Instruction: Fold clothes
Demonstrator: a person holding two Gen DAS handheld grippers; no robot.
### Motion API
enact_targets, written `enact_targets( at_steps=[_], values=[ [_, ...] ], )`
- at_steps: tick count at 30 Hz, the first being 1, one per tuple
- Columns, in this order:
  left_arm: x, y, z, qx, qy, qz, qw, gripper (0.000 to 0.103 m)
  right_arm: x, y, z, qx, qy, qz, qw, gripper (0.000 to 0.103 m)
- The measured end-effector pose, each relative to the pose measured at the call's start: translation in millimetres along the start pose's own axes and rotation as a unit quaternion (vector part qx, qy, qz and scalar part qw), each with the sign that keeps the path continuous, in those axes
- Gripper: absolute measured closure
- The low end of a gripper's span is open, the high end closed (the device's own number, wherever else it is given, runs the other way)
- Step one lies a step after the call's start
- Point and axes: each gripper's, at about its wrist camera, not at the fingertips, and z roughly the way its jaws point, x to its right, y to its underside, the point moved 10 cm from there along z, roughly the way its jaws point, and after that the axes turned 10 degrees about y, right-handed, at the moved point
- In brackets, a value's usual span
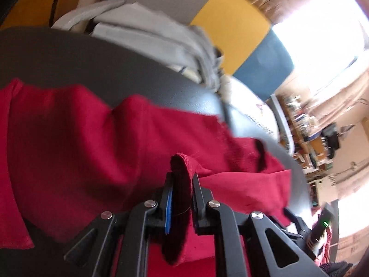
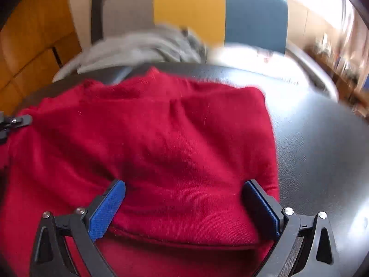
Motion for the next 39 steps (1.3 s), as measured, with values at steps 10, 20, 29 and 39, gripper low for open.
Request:
enact_targets(
  at_steps=[10, 20, 29, 39],
  values=[
    [17, -19, -49, 0.094, 0.020, -0.013, 0.9953, 0.083, 4, -2, -1, -0.005, -0.010, 0.010, 1.000, 0.000],
    [54, 46, 22, 0.007, -0.035, 0.160, 0.9864, 0.083, -20, -50, 26, -0.017, -0.026, -0.025, 0.999, 0.000],
    [46, 45, 26, 0.052, -0.009, 0.152, 0.9870, 0.084, 4, -75, 52, 0.008, -0.014, 0.023, 1.000, 0.000],
    [52, 64, -7, 0.068, -0.059, 0.157, 0.9836, 0.079, -1, -52, -7, 0.009, -0.055, 0.014, 0.998, 0.000]
  ],
)
